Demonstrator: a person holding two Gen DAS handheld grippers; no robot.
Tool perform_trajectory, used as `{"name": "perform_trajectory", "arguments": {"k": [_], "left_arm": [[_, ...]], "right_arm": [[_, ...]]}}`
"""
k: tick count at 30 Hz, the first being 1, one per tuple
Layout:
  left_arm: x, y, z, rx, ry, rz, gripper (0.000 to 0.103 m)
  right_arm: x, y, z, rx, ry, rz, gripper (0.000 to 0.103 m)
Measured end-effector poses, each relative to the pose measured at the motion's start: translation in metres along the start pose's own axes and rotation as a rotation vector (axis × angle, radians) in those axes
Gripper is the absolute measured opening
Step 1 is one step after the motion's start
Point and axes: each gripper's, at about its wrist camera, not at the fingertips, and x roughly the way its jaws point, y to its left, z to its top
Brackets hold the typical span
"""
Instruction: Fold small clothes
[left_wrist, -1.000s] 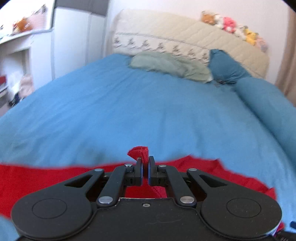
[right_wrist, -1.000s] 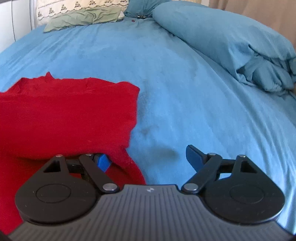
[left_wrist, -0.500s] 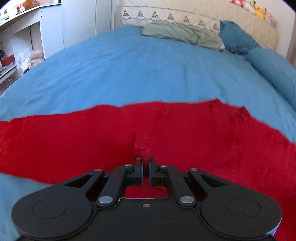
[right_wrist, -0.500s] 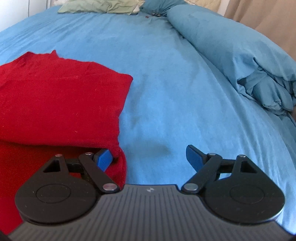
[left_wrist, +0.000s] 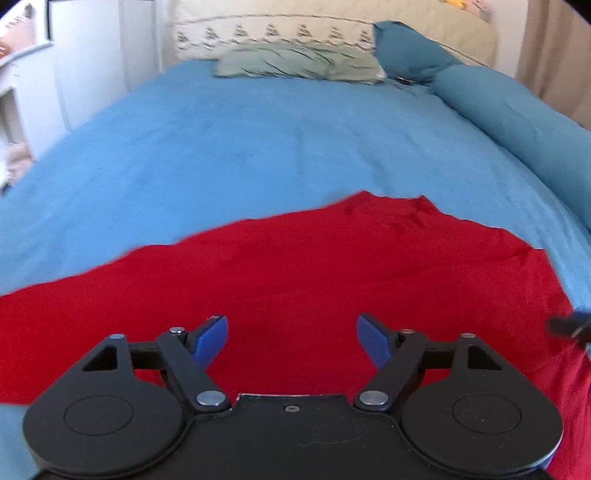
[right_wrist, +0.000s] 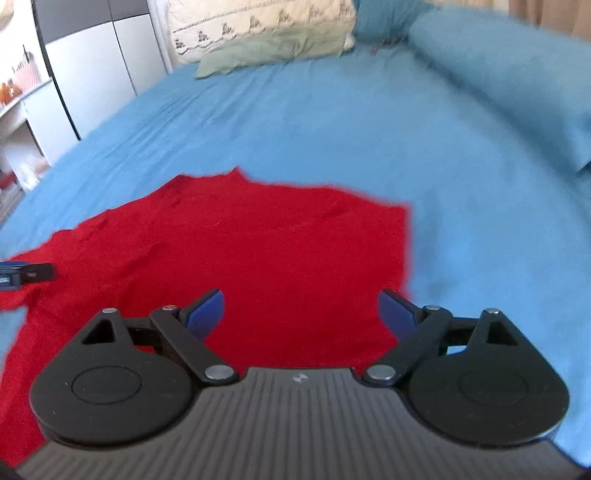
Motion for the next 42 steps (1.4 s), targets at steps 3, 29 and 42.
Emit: {"name": "perform_trajectory", "arguments": {"k": [3,29,42], "left_arm": [[0.022,-0.007,-0.001,0.017,0.034,0.009,0.081],[0.045,-0.004,-0.006,0.027,0.058,0.032,0.090],[-0.103,0.051,0.042,-0.172,-0.036,0.094,0.100]], "right_arm": [[0.010,-0.019,-0.016,0.046,0.008,-0.053,0.103],[0.083,-0.036,0.057,-0.034,-0.058,-0.053,0.103],[-0.062,0.085,0.084,-0.105,-0.134,0.008,0.103]]}}
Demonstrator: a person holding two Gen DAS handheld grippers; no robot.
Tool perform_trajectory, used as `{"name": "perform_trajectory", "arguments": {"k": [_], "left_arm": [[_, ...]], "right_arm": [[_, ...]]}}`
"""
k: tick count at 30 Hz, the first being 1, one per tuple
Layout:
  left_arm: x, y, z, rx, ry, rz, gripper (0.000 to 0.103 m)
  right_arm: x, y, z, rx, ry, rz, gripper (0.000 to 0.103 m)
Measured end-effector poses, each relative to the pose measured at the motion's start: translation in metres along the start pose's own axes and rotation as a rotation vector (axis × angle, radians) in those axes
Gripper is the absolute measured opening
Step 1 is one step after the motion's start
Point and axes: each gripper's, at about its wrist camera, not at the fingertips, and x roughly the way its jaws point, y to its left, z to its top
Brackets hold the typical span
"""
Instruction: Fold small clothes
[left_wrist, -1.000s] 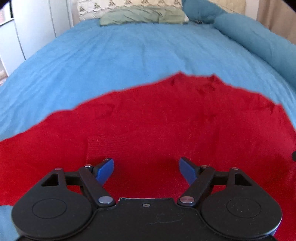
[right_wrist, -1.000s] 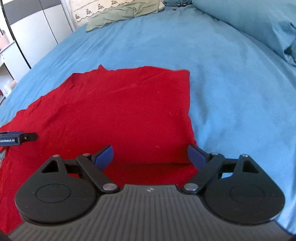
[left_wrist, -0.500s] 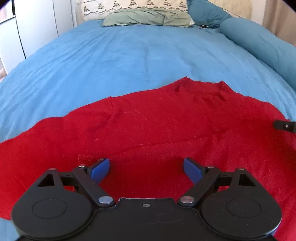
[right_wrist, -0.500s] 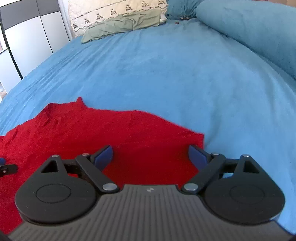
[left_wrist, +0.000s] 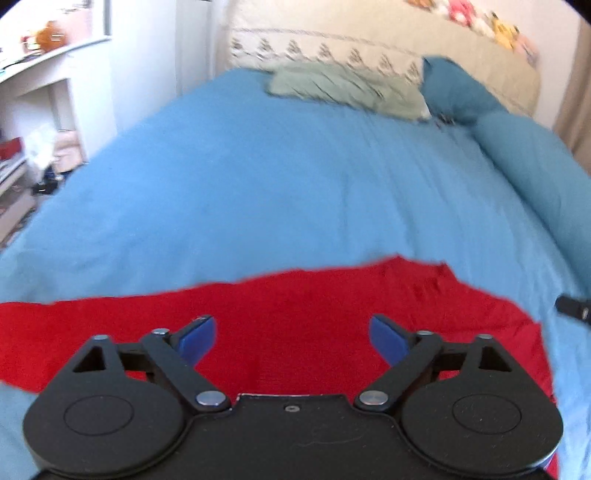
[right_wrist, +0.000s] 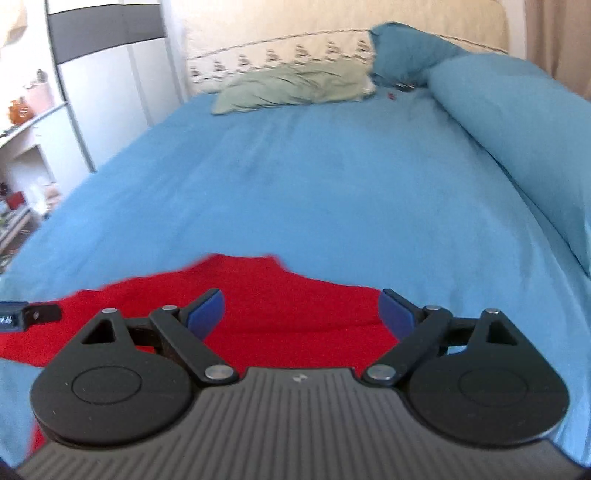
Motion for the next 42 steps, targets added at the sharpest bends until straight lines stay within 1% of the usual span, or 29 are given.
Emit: {"name": "perform_trajectory", "arguments": {"k": [1,4,6,8,10,12,14,17,20,22,23,24,26,27,29,31,32,34,35,36,37,39,42], "left_arm": [[-0.012,0.010,0.003,-0.020,-0.007,0.006,0.103],[-0.038,0.048,0.006,-0.073,-0.029,0.023,0.103],[-0.045,0.077,0.003,-0.097,-0.016,0.047,0.103],[-0.051,0.111,-0.001,-0.136,0.011,0.064,0.103],[-0.058,0.149,-0.008,-0.188,0.019,0.079,0.103],[-0.058,0.187,-0.015,-0.228,0.037,0.099,0.103],[-0.053,0.222,-0.026,-0.266,0.070,0.119,0.103],[-0.038,0.266,-0.041,-0.293,0.089,0.134,0.102],[-0.018,0.302,-0.056,-0.308,0.097,0.157,0.096],[-0.003,0.324,-0.069,-0.349,0.122,0.174,0.084],[0.003,0.333,-0.075,-0.371,0.138,0.181,0.081],[0.009,0.341,-0.080,-0.395,0.150,0.185,0.075],[0.014,0.353,-0.086,-0.425,0.137,0.178,0.074],[0.014,0.354,-0.085,-0.424,0.117,0.179,0.074],[0.017,0.352,-0.081,-0.401,0.103,0.197,0.072],[0.021,0.351,-0.077,-0.405,0.093,0.226,0.060],[0.023,0.351,-0.075,-0.409,0.084,0.240,0.056],[0.026,0.352,-0.072,-0.396,0.069,0.278,0.032],[0.028,0.351,-0.071,-0.393,0.065,0.290,0.025],[0.030,0.353,-0.069,-0.399,0.061,0.292,0.011],[0.030,0.354,-0.067,-0.411,0.061,0.282,0.008],[0.027,0.350,-0.063,-0.423,0.059,0.292,0.008],[0.014,0.334,-0.049,-0.387,0.005,0.280,0.008]], "right_arm": [[-0.009,0.021,0.004,-0.008,0.001,0.011,0.103],[-0.025,0.076,0.004,-0.063,-0.004,0.047,0.103],[-0.025,0.110,-0.002,-0.091,0.017,0.044,0.103],[-0.023,0.145,-0.010,-0.080,0.049,0.059,0.103],[-0.022,0.176,-0.017,-0.058,0.060,0.057,0.103],[-0.020,0.204,-0.023,-0.034,0.066,0.056,0.103],[-0.012,0.228,-0.036,-0.006,0.098,0.073,0.103],[0.007,0.258,-0.057,0.017,0.145,0.080,0.103],[0.020,0.277,-0.076,0.046,0.167,0.073,0.103],[0.031,0.286,-0.084,0.071,0.178,0.064,0.103],[0.033,0.288,-0.087,0.078,0.180,0.062,0.103],[0.037,0.290,-0.089,0.082,0.181,0.059,0.103],[0.042,0.295,-0.093,0.080,0.181,0.047,0.103],[0.044,0.296,-0.095,0.077,0.180,0.044,0.103],[0.045,0.297,-0.097,0.068,0.172,0.035,0.103],[0.047,0.297,-0.101,0.069,0.165,0.025,0.103],[0.048,0.296,-0.100,0.073,0.163,0.022,0.103],[0.050,0.294,-0.098,0.082,0.157,0.018,0.103],[0.049,0.291,-0.097,0.085,0.154,0.017,0.103],[0.048,0.289,-0.096,0.087,0.151,0.015,0.103],[0.047,0.286,-0.095,0.088,0.145,0.012,0.103],[0.044,0.279,-0.094,0.091,0.134,0.009,0.103],[0.037,0.265,-0.090,0.097,0.113,-0.002,0.103]]}}
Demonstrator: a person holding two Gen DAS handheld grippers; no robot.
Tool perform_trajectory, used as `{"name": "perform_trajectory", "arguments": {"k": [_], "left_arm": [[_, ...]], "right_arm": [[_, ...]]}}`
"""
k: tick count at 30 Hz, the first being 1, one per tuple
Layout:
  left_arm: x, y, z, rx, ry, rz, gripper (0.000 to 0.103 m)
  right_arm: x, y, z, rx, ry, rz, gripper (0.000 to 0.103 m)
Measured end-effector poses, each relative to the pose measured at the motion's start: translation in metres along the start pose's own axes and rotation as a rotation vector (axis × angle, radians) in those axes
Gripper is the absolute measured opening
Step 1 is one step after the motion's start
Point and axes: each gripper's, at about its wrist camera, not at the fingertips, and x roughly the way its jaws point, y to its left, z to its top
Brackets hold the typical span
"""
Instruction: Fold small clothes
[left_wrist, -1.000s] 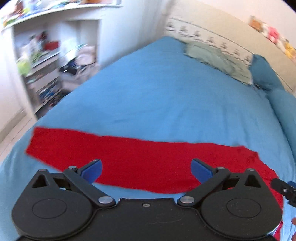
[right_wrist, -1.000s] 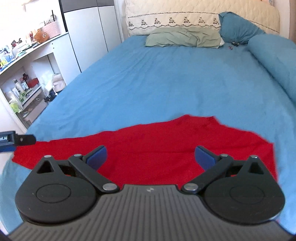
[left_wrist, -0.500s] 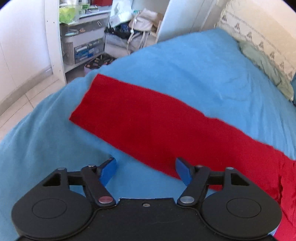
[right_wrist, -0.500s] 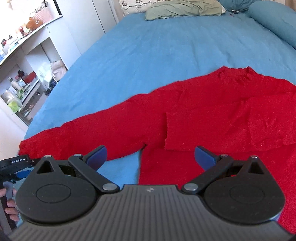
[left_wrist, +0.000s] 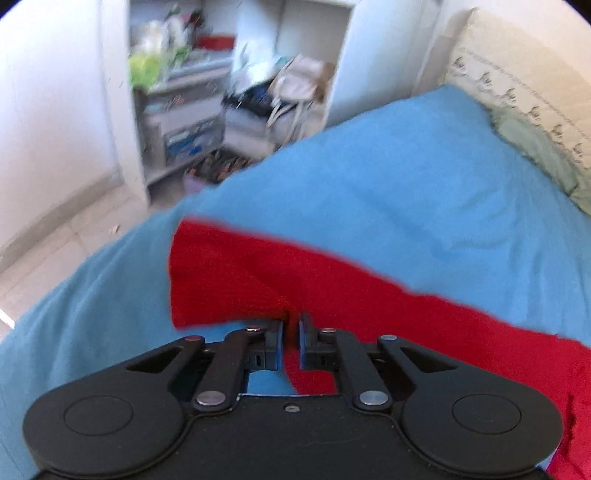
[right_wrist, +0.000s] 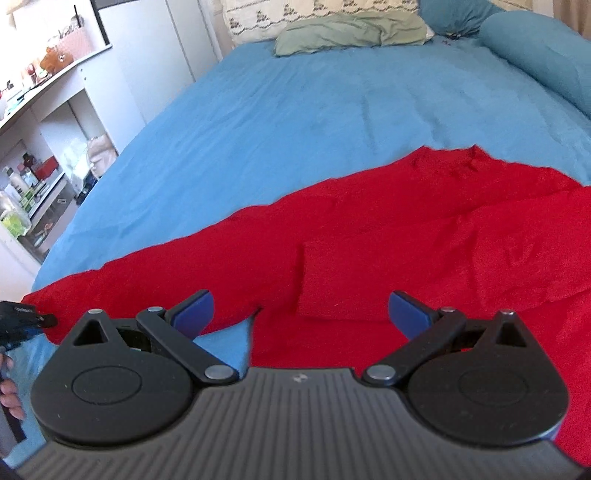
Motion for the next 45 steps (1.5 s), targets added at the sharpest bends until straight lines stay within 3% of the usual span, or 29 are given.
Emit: {"name": "perform_trajectory", "arguments": {"k": [6,10,13,18,24,30,31,32,34,36,39,45], "left_arm": [[-0.062,-0.082,0.016,0.172,-0.165,-0.124,0.008],[-0.102,-0.168,0.010,0.302,-0.228,-0.246,0.008],[-0.127,-0.241,-0.013,0.406,-0.245,-0.356,0.008],[-0.137,-0.350,-0.079,0.544,-0.167,-0.501,0.008],[-0.091,-0.432,-0.178,0.636,-0.001,-0.519,0.008],[-0.060,-0.450,-0.245,0.731,0.081,-0.466,0.010],[-0.063,-0.449,-0.245,0.731,0.075,-0.471,0.017],[-0.066,-0.447,-0.243,0.731,0.074,-0.481,0.024],[-0.076,-0.437,-0.238,0.730,0.080,-0.506,0.053],[-0.089,-0.423,-0.227,0.729,0.066,-0.491,0.061],[-0.100,-0.397,-0.210,0.710,0.061,-0.439,0.067],[-0.094,-0.326,-0.175,0.646,0.047,-0.278,0.070]], "right_arm": [[-0.020,-0.051,0.016,0.054,-0.055,-0.027,0.103],[-0.036,-0.098,0.028,0.092,-0.090,-0.072,0.103],[-0.049,-0.140,0.038,0.108,-0.110,-0.103,0.103],[-0.068,-0.217,0.050,0.126,-0.130,-0.151,0.103],[-0.070,-0.298,0.037,0.141,-0.103,-0.190,0.103],[-0.057,-0.339,0.012,0.114,-0.057,-0.185,0.103],[-0.056,-0.340,0.010,0.111,-0.051,-0.178,0.103],[-0.055,-0.342,0.011,0.109,-0.049,-0.174,0.103],[-0.056,-0.338,0.015,0.103,-0.051,-0.158,0.103],[-0.059,-0.334,0.025,0.087,-0.051,-0.124,0.103],[-0.058,-0.312,0.044,0.014,-0.042,-0.059,0.103],[-0.023,-0.231,0.065,-0.305,0.040,0.077,0.103]]}}
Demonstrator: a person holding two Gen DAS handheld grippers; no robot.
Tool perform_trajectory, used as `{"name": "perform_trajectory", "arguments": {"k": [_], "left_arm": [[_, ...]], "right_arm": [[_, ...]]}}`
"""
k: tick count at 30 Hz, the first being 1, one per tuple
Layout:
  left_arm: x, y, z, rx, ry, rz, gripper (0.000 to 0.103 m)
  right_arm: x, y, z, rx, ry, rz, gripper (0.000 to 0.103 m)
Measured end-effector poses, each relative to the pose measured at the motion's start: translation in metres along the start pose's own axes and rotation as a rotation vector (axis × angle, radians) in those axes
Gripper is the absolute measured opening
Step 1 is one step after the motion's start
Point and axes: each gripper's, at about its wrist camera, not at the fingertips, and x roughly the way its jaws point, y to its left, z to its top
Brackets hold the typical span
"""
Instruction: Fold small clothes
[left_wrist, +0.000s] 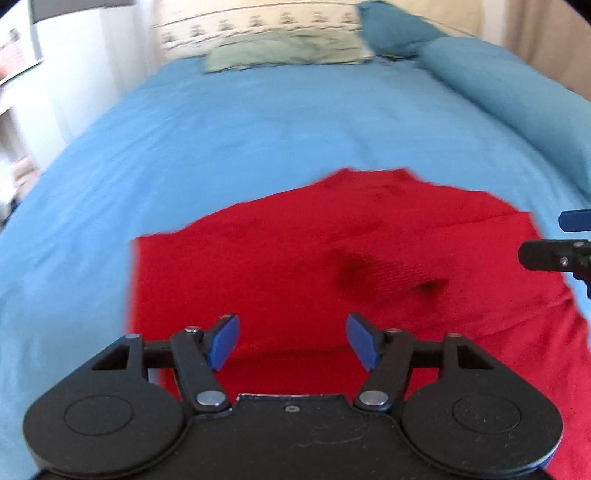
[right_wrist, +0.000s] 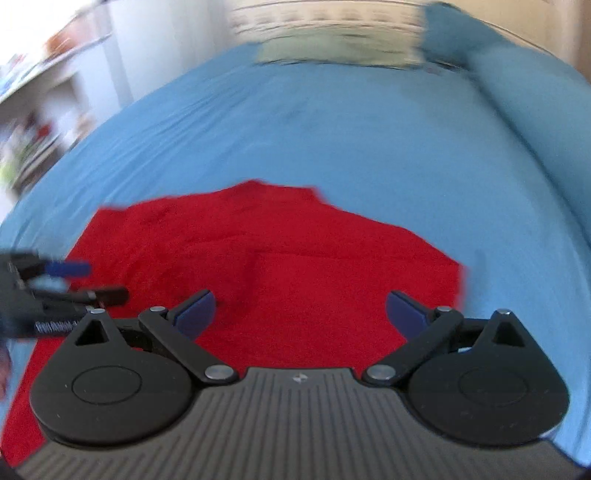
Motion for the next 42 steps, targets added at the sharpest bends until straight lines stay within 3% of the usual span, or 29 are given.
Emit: {"name": "perform_trajectory", "arguments": {"k": [3,8,11,13,16,22,25,29,30,32,33,34,38,42], "left_arm": [[0.002,0.032,-0.009,-0.044,0.019,0.049,0.070],[0.016,0.062,-0.020,-0.087,0.039,0.083,0.070],[0.022,0.073,-0.021,-0.116,0.055,0.084,0.070],[0.020,0.078,-0.022,-0.129,0.056,0.081,0.070],[0.020,0.080,-0.018,-0.138,0.053,0.077,0.070],[0.018,0.081,-0.019,-0.136,0.064,0.065,0.070],[0.022,0.080,-0.021,-0.129,0.071,0.060,0.070],[0.029,0.075,-0.024,-0.093,0.074,0.054,0.070],[0.030,0.074,-0.025,-0.082,0.076,0.051,0.070],[0.033,0.072,-0.026,-0.075,0.080,0.051,0.070],[0.034,0.071,-0.026,-0.074,0.083,0.052,0.070],[0.035,0.072,-0.025,-0.075,0.086,0.052,0.070],[0.035,0.072,-0.023,-0.087,0.093,0.056,0.070],[0.035,0.071,-0.022,-0.081,0.094,0.056,0.070]], "right_arm": [[0.030,0.031,0.006,-0.099,0.021,0.035,0.103],[0.084,0.070,0.004,-0.226,0.085,0.048,0.086],[0.103,0.074,0.004,-0.231,0.119,0.020,0.061],[0.102,0.069,0.008,-0.199,0.107,-0.003,0.032],[0.082,0.049,0.016,-0.091,0.055,-0.042,0.024],[0.034,-0.015,0.006,0.193,-0.045,-0.102,0.022],[0.036,-0.046,-0.019,0.299,-0.016,-0.159,0.022],[0.049,-0.072,-0.049,0.409,0.031,-0.133,0.028],[0.048,-0.074,-0.052,0.433,0.022,-0.128,0.035],[0.046,-0.072,-0.054,0.446,0.005,-0.126,0.062],[0.045,-0.069,-0.053,0.446,0.001,-0.134,0.084],[0.046,-0.064,-0.052,0.438,-0.004,-0.138,0.089],[0.048,-0.054,-0.054,0.417,0.014,-0.119,0.089],[0.060,-0.050,-0.047,0.375,0.048,-0.243,0.080]]}}
